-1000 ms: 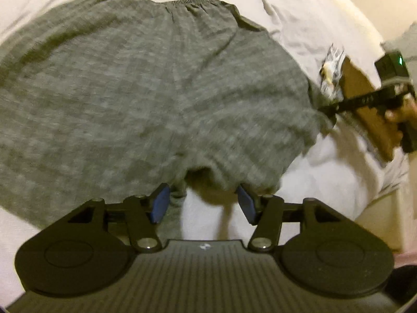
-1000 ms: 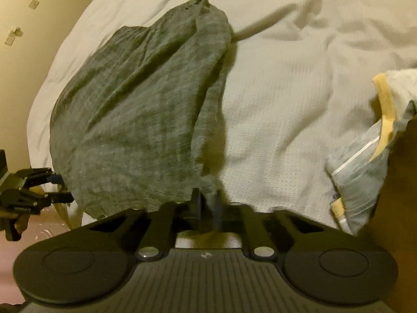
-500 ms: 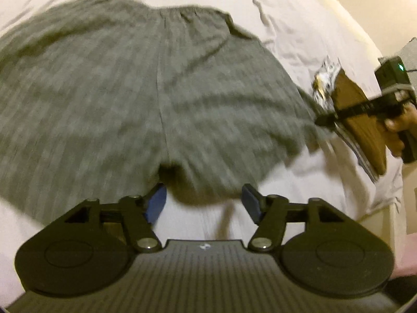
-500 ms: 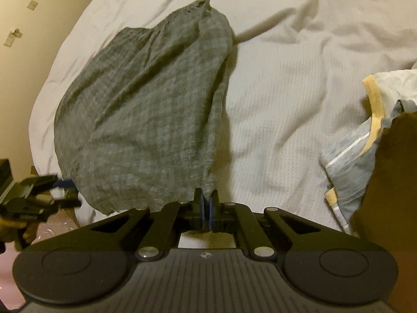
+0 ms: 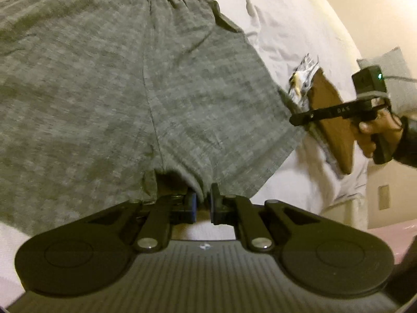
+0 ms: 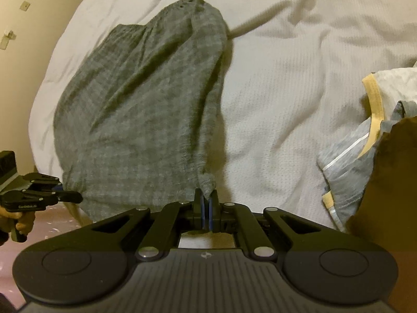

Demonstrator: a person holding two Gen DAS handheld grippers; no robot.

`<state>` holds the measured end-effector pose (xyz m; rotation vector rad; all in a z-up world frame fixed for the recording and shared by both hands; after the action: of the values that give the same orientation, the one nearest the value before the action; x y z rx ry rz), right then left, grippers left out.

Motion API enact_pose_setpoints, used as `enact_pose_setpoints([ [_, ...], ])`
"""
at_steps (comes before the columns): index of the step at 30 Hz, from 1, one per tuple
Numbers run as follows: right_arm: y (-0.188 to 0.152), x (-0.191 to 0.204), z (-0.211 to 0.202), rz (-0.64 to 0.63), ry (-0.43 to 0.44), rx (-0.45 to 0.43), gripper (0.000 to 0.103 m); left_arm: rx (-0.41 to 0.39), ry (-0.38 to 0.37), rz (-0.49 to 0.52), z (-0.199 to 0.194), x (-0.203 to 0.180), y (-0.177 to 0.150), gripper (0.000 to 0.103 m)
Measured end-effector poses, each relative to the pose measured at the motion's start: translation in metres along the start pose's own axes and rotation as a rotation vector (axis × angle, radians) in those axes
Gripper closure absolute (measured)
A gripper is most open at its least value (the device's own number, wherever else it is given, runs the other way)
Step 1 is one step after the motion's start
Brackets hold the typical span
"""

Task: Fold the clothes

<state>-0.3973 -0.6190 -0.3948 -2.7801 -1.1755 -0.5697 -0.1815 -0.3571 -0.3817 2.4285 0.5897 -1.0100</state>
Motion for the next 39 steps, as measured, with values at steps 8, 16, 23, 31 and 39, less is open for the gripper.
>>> enact_pose_setpoints([
  [8, -0.004, -0.005, -0.003, -0.05, -0.072, 0.053, 0.102, 0.056, 0.006, -0.066, 0.01, 0.011, -0.006, 0.096],
  [16, -0.013, -0.005, 0.019, -0.028, -0.118, 0.049, 0.101, 0.043, 0.015, -0.065, 0.024, 0.006, -0.028, 0.093],
  [23, -0.014, -0.01, 0.019, 0.031, -0.087, 0.03, 0.092, -0.039, 0.077, -0.085, 0.005, 0.01, -0.031, 0.079],
  [31, -0.014, -0.008, 0.016, 0.022, -0.112, 0.029, 0.094, -0.022, -0.031, -0.098, 0.011, -0.008, -0.02, 0.092],
  [39, -0.017, -0.008, 0.013, 0.009, -0.128, 0.014, 0.094, 0.0, 0.039, -0.088, -0.004, -0.006, -0.038, 0.07],
])
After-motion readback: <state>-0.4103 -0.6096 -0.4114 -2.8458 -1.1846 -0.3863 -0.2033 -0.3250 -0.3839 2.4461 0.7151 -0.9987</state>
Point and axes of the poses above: each gripper's, at about its wrist camera, not at the fingertips, and z roughly the way its jaws point, x to its left, y to its top, the point moved 8 cm from there along z, roughly the way its jaws point, and after that the axes turned 11 degrees about -y, right-handed, at the moved point
